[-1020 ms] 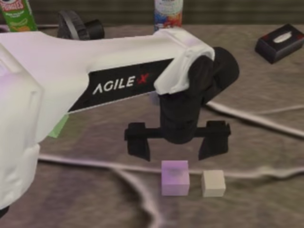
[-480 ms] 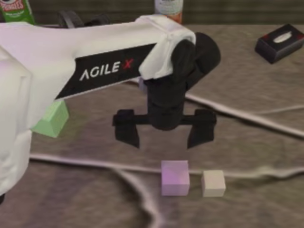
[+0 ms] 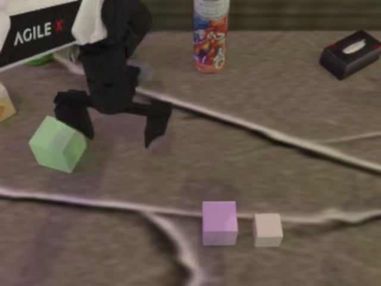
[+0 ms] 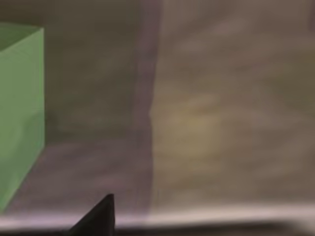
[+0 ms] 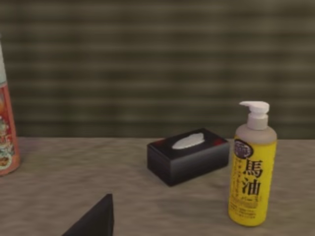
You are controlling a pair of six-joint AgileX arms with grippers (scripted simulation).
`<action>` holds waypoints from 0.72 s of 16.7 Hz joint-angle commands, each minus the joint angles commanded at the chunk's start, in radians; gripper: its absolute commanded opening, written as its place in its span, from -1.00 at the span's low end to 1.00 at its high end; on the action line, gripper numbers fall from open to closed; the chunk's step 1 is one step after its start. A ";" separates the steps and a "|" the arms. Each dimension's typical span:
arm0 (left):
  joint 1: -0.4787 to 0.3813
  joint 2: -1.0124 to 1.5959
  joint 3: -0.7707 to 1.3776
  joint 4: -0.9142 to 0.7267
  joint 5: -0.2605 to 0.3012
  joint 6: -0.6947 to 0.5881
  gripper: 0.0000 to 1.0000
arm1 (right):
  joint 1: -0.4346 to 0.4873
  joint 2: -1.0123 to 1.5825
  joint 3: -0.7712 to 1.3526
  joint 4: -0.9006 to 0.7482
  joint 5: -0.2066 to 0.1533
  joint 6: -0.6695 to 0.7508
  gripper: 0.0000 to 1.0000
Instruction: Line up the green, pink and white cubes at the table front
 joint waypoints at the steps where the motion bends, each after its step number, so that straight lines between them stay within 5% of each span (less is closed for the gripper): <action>1: 0.053 0.003 0.002 -0.002 0.001 0.082 1.00 | 0.000 0.000 0.000 0.000 0.000 0.000 1.00; 7: 0.290 -0.003 0.013 0.003 0.006 0.396 1.00 | 0.000 0.000 0.000 0.000 0.000 0.000 1.00; 12: 0.310 -0.005 0.014 0.005 0.007 0.418 1.00 | 0.000 0.000 0.000 0.000 0.000 0.000 1.00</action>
